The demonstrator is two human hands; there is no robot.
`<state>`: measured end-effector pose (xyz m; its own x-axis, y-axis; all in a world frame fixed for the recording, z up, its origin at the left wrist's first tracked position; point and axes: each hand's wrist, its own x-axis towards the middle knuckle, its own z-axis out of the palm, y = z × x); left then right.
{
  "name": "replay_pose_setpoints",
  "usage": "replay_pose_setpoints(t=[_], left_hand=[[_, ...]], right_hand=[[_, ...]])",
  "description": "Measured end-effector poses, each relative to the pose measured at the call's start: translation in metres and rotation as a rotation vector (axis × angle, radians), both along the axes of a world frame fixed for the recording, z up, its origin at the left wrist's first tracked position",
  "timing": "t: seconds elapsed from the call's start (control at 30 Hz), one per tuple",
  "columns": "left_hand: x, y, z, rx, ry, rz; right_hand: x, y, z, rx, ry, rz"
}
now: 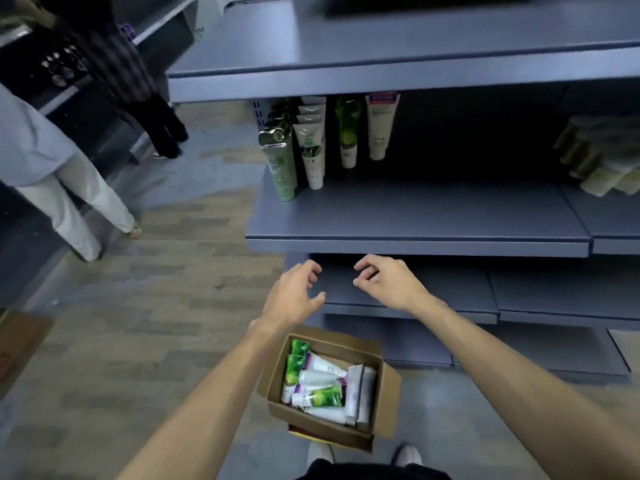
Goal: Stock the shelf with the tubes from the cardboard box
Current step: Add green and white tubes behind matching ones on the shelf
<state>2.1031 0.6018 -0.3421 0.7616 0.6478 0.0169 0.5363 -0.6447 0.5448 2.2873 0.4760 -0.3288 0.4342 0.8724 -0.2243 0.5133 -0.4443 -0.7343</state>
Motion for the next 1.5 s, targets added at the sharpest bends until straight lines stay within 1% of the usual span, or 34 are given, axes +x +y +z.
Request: replay_pose_setpoints(t=[0.13,0.33,0.5,0.67,0.73,0.9,1.07,1.13,1.27,1.4,1.5], left_hand=[[0.015,-0.024,-0.017,-0.041,0.051,0.051],[0.011,-0.068,-0.056,-0.194,0.104,0.187],[-0.018,-0.092,-0.076,-0.288,0.139,0.291],[-0.055,-0.082,-0.092,-0.350,0.217,0.329],[-0.066,-0.068,-0.095,-0.360,0.262,0.291],[-0.090,-0.021,-0.113,-0.399,0.318,0.169],[-0.113,0.009,-0.155,-0.477,0.344,0.096],[-0.123,0.013,-0.177,-0.518,0.358,0.063],[-0.133,0.015,-0.224,-0.586,0.385,0.071],[-0.133,0.011,-0.269,-0.704,0.377,0.159],[-0.126,0.002,-0.287,-0.731,0.389,0.199]], right_hand=[[0.018,-0.018,-0.019,-0.020,0.015,0.061],[0.025,-0.041,-0.060,-0.098,0.079,0.138],[0.007,-0.045,-0.092,-0.205,0.116,0.205],[-0.019,-0.033,-0.112,-0.290,0.150,0.256],[-0.028,-0.024,-0.118,-0.309,0.157,0.226],[-0.050,-0.003,-0.127,-0.305,0.181,0.028],[-0.087,0.012,-0.152,-0.388,0.204,-0.103],[-0.101,0.013,-0.167,-0.432,0.197,-0.116],[-0.112,0.012,-0.209,-0.500,0.183,-0.093],[-0.114,0.007,-0.239,-0.560,0.169,-0.085],[-0.115,0.001,-0.259,-0.600,0.128,-0.034]])
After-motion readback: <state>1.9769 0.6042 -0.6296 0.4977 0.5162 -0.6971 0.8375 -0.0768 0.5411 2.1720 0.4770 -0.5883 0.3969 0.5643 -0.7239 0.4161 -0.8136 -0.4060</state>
